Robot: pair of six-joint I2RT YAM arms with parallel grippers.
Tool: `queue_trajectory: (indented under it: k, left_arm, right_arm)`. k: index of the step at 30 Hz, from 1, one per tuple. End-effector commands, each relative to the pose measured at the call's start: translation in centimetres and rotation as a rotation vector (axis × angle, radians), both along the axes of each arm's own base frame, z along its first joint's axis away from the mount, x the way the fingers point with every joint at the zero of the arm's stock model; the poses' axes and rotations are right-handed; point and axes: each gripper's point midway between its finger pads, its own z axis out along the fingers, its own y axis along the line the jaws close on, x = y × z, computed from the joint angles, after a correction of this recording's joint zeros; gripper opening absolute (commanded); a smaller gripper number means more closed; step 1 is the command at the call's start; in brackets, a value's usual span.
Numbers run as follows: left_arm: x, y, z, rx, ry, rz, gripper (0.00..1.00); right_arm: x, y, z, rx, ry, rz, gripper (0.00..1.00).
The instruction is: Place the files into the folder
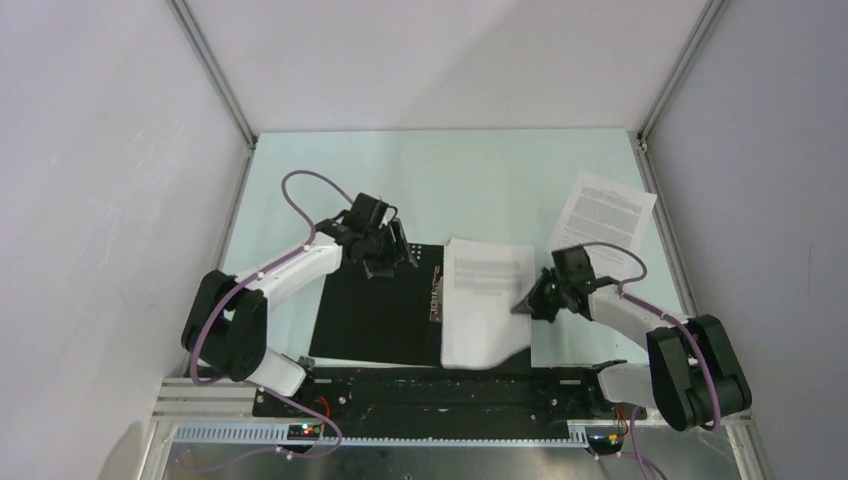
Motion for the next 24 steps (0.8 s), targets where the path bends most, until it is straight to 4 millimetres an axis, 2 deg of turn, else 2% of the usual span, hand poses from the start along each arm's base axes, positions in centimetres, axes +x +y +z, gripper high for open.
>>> queue_trajectory:
  k: [1, 4, 10, 14, 19, 22, 24]
  left_arm:
    - [0.0, -1.2, -0.5, 0.005, -0.039, -0.003, 0.65]
    - [-0.9, -2.1, -1.1, 0.003, -0.032, -0.039, 0.61]
    - [-2.3, -3.8, -1.6, 0.004, -0.026, -0.089, 0.57]
    - [-3.0, -4.3, -2.4, 0.012, -0.005, -0.106, 0.53]
    - [-3.6, -3.7, -3.6, 0.031, 0.01, -0.094, 0.44]
    - [-3.7, -4.1, -3.6, 0.018, 0.014, -0.115, 0.44]
    - [-3.6, -4.7, -2.8, -0.005, 0.0, -0.15, 0.49]
  right_arm:
    - [-3.2, -4.4, -4.1, -0.288, 0.058, -0.034, 0.0]
    - [-3.3, -5.6, -3.9, -0.378, 0.029, -0.061, 0.0]
    - [-3.1, -5.6, -2.7, -0.409, -0.023, -0.064, 0.0]
    - [-3.0, -4.3, -2.7, -0.386, -0.044, -0.042, 0.0]
    - [-2.4, -1.7, -2.4, -0.352, -0.082, 0.012, 0.0]
    - [-2.2, -1.6, -2.1, -0.357, -0.094, 0.016, 0.0]
    - [-1.9, -2.3, -1.4, -0.363, -0.103, 0.0, 0.0]
